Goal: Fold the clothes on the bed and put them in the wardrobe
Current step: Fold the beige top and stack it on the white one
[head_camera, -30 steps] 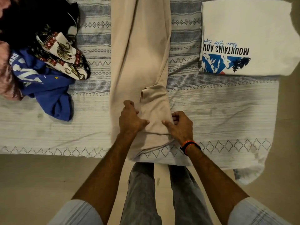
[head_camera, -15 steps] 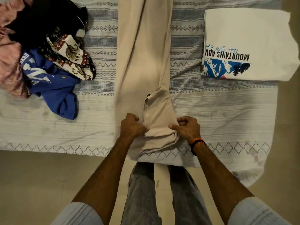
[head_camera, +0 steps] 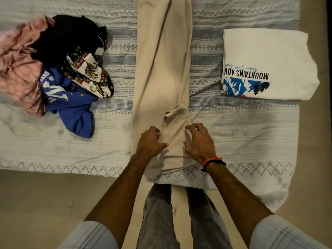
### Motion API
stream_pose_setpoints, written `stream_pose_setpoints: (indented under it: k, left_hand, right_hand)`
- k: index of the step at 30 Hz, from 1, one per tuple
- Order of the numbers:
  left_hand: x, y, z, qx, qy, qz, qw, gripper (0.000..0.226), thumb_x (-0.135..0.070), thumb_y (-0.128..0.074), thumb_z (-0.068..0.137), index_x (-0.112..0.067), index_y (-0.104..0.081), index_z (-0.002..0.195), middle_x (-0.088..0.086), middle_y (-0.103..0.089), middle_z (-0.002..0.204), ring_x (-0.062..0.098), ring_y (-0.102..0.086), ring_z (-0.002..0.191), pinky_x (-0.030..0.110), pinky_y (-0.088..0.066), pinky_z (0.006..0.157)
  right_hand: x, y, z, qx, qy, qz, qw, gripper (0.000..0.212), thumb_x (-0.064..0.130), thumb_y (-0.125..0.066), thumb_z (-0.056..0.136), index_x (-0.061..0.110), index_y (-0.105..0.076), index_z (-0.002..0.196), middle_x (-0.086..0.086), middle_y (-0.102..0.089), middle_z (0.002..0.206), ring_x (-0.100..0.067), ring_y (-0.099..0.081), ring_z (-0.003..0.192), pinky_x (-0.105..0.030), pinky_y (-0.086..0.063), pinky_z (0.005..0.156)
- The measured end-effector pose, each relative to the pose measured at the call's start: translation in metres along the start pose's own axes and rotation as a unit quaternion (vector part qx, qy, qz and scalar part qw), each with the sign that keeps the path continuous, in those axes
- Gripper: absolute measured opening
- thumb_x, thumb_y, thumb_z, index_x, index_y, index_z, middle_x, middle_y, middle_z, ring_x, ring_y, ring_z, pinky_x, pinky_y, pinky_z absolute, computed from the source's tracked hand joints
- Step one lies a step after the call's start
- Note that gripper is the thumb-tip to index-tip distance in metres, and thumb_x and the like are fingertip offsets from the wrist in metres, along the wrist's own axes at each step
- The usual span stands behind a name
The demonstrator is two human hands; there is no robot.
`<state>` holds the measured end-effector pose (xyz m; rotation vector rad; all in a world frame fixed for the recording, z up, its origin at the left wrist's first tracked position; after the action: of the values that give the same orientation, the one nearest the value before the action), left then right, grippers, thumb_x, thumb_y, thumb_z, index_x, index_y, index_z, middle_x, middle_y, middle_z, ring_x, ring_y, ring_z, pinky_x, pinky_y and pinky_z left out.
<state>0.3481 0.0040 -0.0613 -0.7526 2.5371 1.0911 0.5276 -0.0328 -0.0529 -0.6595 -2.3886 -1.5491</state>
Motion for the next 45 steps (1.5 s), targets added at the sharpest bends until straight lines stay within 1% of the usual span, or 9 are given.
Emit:
stream_pose_setpoints:
  k: [7, 14, 19, 26, 31, 34, 37, 41, 45]
  left_hand:
    - [-0.026, 0.049, 0.011, -0.039, -0.026, -0.057, 0.997, 0.06, -0.031, -0.082, 0.076, -0.011, -0.056, 0.125, 0.005, -0.065, 0.119, 0.021, -0.064, 0.105, 0.039, -0.053, 0.09]
    - [-0.049, 0.113, 0.041, -0.087, -0.038, -0.099, 0.991, 0.046, -0.028, -0.077, 0.083, -0.008, -0.059, 0.12, 0.006, -0.067, 0.115, 0.022, -0.063, 0.104, 0.03, -0.049, 0.087]
    - [-0.068, 0.147, 0.073, -0.121, -0.036, -0.117, 0.985, 0.04, -0.027, -0.075, 0.085, -0.007, -0.062, 0.117, 0.006, -0.069, 0.112, 0.02, -0.064, 0.105, 0.028, -0.047, 0.088]
    - [-0.098, 0.182, 0.125, -0.148, -0.028, -0.123, 0.981, 0.038, -0.027, -0.074, 0.086, -0.009, -0.063, 0.117, 0.002, -0.07, 0.108, 0.017, -0.064, 0.103, 0.033, -0.052, 0.092]
    - [-0.118, 0.203, 0.179, -0.158, -0.034, -0.132, 0.978, 0.035, -0.026, -0.072, 0.087, -0.01, -0.063, 0.117, 0.0, -0.069, 0.108, 0.013, -0.062, 0.1, 0.029, -0.049, 0.089]
    - [-0.13, 0.217, 0.221, -0.17, -0.041, -0.128, 0.976, 0.034, -0.026, -0.072, 0.088, -0.011, -0.063, 0.117, -0.001, -0.069, 0.109, 0.012, -0.063, 0.099, 0.03, -0.051, 0.089]
    - [-0.143, 0.232, 0.261, -0.186, -0.061, -0.138, 0.971, 0.03, -0.024, -0.071, 0.089, -0.011, -0.063, 0.115, 0.001, -0.067, 0.109, 0.013, -0.065, 0.092, 0.029, -0.057, 0.077]
    - [-0.155, 0.251, 0.311, -0.217, -0.087, -0.146, 0.961, 0.032, -0.021, -0.073, 0.087, -0.014, -0.063, 0.116, 0.0, -0.065, 0.111, 0.019, -0.067, 0.093, 0.042, -0.057, 0.087]
    - [-0.163, 0.263, 0.353, -0.243, -0.107, -0.093, 0.96, 0.046, -0.025, -0.075, 0.084, -0.016, -0.056, 0.126, 0.008, -0.059, 0.124, 0.018, -0.065, 0.096, 0.033, -0.055, 0.087]
  right_hand:
    - [0.03, 0.038, 0.039, -0.017, -0.021, 0.1, 0.995, 0.042, 0.017, -0.069, 0.082, 0.011, -0.058, 0.122, -0.008, -0.056, 0.123, -0.025, -0.058, 0.108, -0.039, -0.049, 0.095]
    - [0.06, 0.08, 0.089, -0.049, -0.063, 0.194, 0.978, 0.04, 0.019, -0.074, 0.083, 0.011, -0.061, 0.121, -0.005, -0.062, 0.119, -0.014, -0.059, 0.091, -0.031, -0.052, 0.086]
    - [0.071, 0.103, 0.133, -0.058, -0.073, 0.242, 0.966, 0.034, 0.018, -0.073, 0.084, 0.012, -0.063, 0.116, -0.003, -0.065, 0.116, -0.015, -0.062, 0.089, -0.035, -0.055, 0.088]
    - [0.078, 0.124, 0.203, -0.034, -0.057, 0.251, 0.966, 0.033, 0.017, -0.072, 0.086, 0.013, -0.063, 0.117, -0.001, -0.065, 0.115, -0.013, -0.062, 0.089, -0.029, -0.053, 0.086]
    - [0.08, 0.141, 0.267, -0.033, -0.049, 0.24, 0.969, 0.034, 0.017, -0.072, 0.086, 0.012, -0.063, 0.118, -0.001, -0.066, 0.114, -0.015, -0.065, 0.092, -0.037, -0.056, 0.089]
    - [0.079, 0.152, 0.312, -0.051, -0.058, 0.235, 0.969, 0.033, 0.018, -0.072, 0.086, 0.012, -0.063, 0.117, 0.0, -0.066, 0.113, -0.015, -0.065, 0.092, -0.039, -0.056, 0.09]
    - [0.077, 0.161, 0.353, -0.076, -0.058, 0.226, 0.969, 0.032, 0.018, -0.071, 0.085, 0.013, -0.064, 0.115, 0.004, -0.064, 0.106, -0.017, -0.065, 0.094, -0.041, -0.056, 0.09]
    - [0.075, 0.165, 0.403, -0.101, -0.061, 0.199, 0.973, 0.033, 0.019, -0.071, 0.085, 0.012, -0.063, 0.117, -0.001, -0.067, 0.108, -0.02, -0.065, 0.097, -0.037, -0.054, 0.091]
    - [0.074, 0.158, 0.443, -0.142, -0.058, 0.156, 0.976, 0.042, 0.024, -0.073, 0.084, 0.011, -0.059, 0.121, -0.006, -0.063, 0.114, -0.02, -0.062, 0.104, -0.039, -0.052, 0.094]
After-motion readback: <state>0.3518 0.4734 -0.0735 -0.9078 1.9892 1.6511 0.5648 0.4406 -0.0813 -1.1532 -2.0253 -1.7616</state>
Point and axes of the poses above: each hand's wrist, its own z-axis towards the middle knuckle, its own y-axis out of the back of the hand, x = y × z, the point moved 1 cm from there along z, towards the middle knuckle
